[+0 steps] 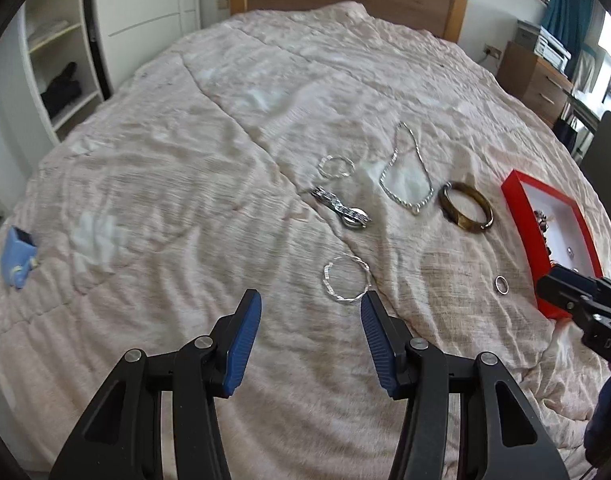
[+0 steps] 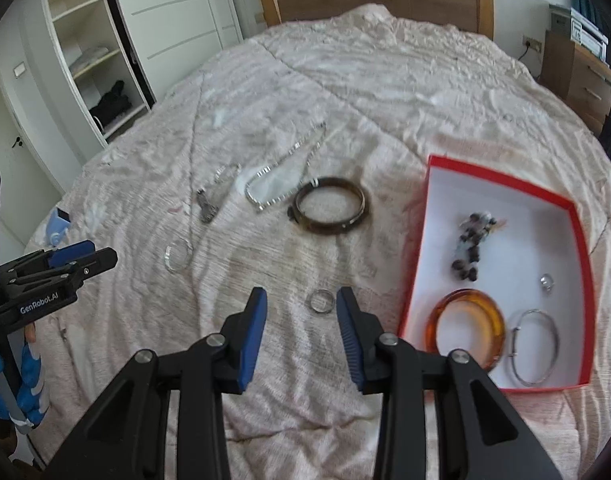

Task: Organize jewelry
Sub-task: 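Grasp the twisted silver hoop with the left tool while the right tool grasps another silver ring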

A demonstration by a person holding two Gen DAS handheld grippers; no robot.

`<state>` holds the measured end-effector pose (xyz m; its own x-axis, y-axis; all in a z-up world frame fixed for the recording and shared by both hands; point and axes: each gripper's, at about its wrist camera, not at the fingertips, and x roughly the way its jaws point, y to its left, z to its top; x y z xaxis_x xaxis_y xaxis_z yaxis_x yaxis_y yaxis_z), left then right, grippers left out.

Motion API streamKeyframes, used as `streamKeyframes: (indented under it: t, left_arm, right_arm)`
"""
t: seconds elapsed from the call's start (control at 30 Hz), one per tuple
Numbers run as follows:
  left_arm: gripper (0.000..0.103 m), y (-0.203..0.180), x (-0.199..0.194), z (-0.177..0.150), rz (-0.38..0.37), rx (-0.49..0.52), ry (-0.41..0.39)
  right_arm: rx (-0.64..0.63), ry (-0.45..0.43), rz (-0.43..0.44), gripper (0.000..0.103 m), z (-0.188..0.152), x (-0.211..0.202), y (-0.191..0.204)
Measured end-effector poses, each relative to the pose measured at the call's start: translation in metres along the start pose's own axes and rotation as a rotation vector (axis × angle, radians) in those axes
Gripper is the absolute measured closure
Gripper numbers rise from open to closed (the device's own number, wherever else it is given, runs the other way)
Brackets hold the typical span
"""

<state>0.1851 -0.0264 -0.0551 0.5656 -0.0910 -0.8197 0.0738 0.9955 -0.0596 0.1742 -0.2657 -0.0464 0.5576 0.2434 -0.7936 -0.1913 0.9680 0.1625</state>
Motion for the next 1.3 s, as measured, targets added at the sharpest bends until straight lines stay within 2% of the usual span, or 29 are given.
streamKeyframes:
  t: [0.17, 0.37, 0.67, 0.87, 0.9, 0.97, 1.0, 1.03, 1.3]
  left_arm:
    - [0.052, -0.002, 0.030, 0.004, -0.015, -0.013, 0.041]
    - [0.059, 0.001, 0.057, 0.002, -0.034, -0.035, 0.091]
    - [0.059, -0.003, 0.069, 0.003, -0.095, -0.041, 0.099]
    - [0.059, -0.010, 0.079, 0.003, -0.081, -0.009, 0.107]
    - [0.062, -0.011, 0.079, 0.002, -0.073, -0.002, 0.103]
    - [0.075, -0.011, 0.080, 0.002, -0.080, -0.004, 0.102]
    - [0.088, -0.010, 0.080, 0.003, -0.087, -0.007, 0.102]
    - [0.096, -0.009, 0.080, 0.003, -0.087, -0.010, 0.101]
    - [0.098, -0.007, 0.066, 0.003, -0.079, -0.003, 0.070]
  right_arm:
    - [0.002, 0.039, -0.015, 0.068, -0.002, 0.023, -0.005]
    - [0.000, 0.072, -0.038, 0.068, -0.005, 0.040, -0.008]
    - [-0.067, 0.100, -0.080, 0.069, -0.003, 0.059, 0.003]
    - [-0.147, 0.135, -0.138, 0.071, -0.005, 0.071, 0.012]
    - [-0.162, 0.140, -0.146, 0.073, -0.005, 0.072, 0.013]
    - [-0.178, 0.149, -0.158, 0.079, -0.006, 0.074, 0.012]
    - [-0.184, 0.152, -0.167, 0.084, -0.005, 0.074, 0.010]
    - [-0.185, 0.152, -0.162, 0.084, -0.006, 0.074, 0.009]
    - [-0.165, 0.115, -0.119, 0.084, -0.005, 0.064, 0.005]
